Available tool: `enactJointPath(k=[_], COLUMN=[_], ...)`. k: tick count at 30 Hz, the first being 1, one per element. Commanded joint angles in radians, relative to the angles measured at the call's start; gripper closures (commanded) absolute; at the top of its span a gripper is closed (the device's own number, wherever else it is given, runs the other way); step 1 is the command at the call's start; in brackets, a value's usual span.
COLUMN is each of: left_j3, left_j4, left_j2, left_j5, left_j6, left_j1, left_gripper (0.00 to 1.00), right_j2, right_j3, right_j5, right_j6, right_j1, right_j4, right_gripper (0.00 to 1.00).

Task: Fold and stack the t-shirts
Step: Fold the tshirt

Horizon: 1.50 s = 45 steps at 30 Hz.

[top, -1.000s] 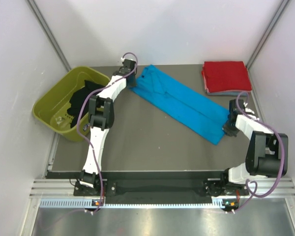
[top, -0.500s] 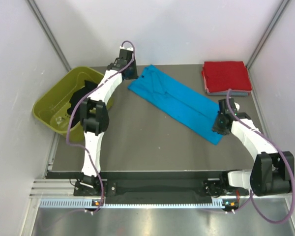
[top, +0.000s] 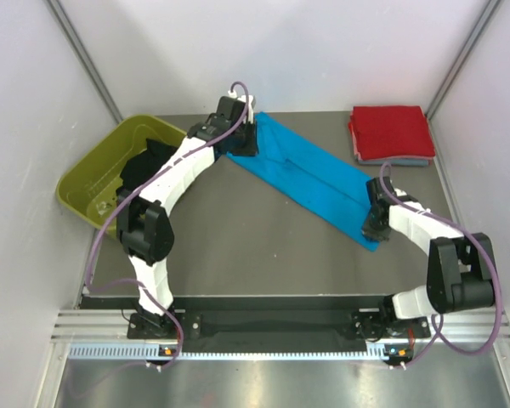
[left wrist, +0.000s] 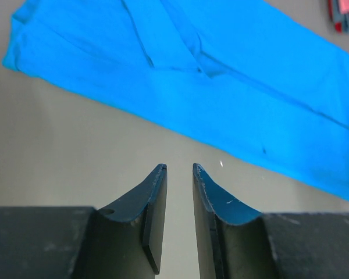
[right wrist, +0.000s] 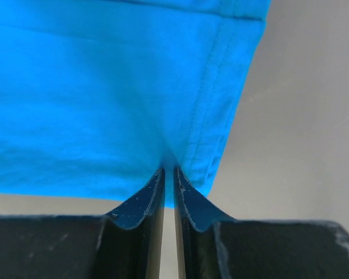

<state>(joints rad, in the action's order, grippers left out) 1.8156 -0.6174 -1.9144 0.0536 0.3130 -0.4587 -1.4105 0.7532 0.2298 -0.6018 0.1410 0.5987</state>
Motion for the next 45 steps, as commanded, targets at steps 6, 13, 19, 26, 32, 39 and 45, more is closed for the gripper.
enactJointPath(k=[6,13,19,26,32,39,45], left_j3=[-0.134,-0.162,-0.254,-0.495,-0.567,-0.578,-0.585], left_j4=[0.01,-0.004,0.008,0.09,0.082,0.094,0.105], left_j2=[0.198,0.258,0.402,0.653,0.762,0.784,0.773], left_j5=[0.043,0.109,0.127,0.103,0.04,0.032,0.025], left_j6=[0.012,0.032,0.047,0.09,0.067,0.069,0.069], left_j1=[0.005,0.003,0.002,0.002,0.002,0.002,0.002], left_gripper=[0.69,0.68,0.68,0.67,0.66,0.66,0.66], right_j2=[-0.031,0.053,-0.108,-0.128,-0.171,-0.214,-0.252], right_j3=[0.012,0.113,0.236,0.282,0.242,0.235,0.232], right_j5=[0.074,0.052,0.062,0.02,-0.004,0.06,0.135], right_j6=[-0.038,0.172,0.413,0.718,0.796,0.813,0.807], right_j1=[-0.004,0.112,0.284,0.354,0.355,0.393,0.393], right_j4=[-0.01,0.053,0.131,0.134,0.099,0.058,0.027], right_gripper=[0.87,0.72,0.72,0.7,0.7,0.71,0.72])
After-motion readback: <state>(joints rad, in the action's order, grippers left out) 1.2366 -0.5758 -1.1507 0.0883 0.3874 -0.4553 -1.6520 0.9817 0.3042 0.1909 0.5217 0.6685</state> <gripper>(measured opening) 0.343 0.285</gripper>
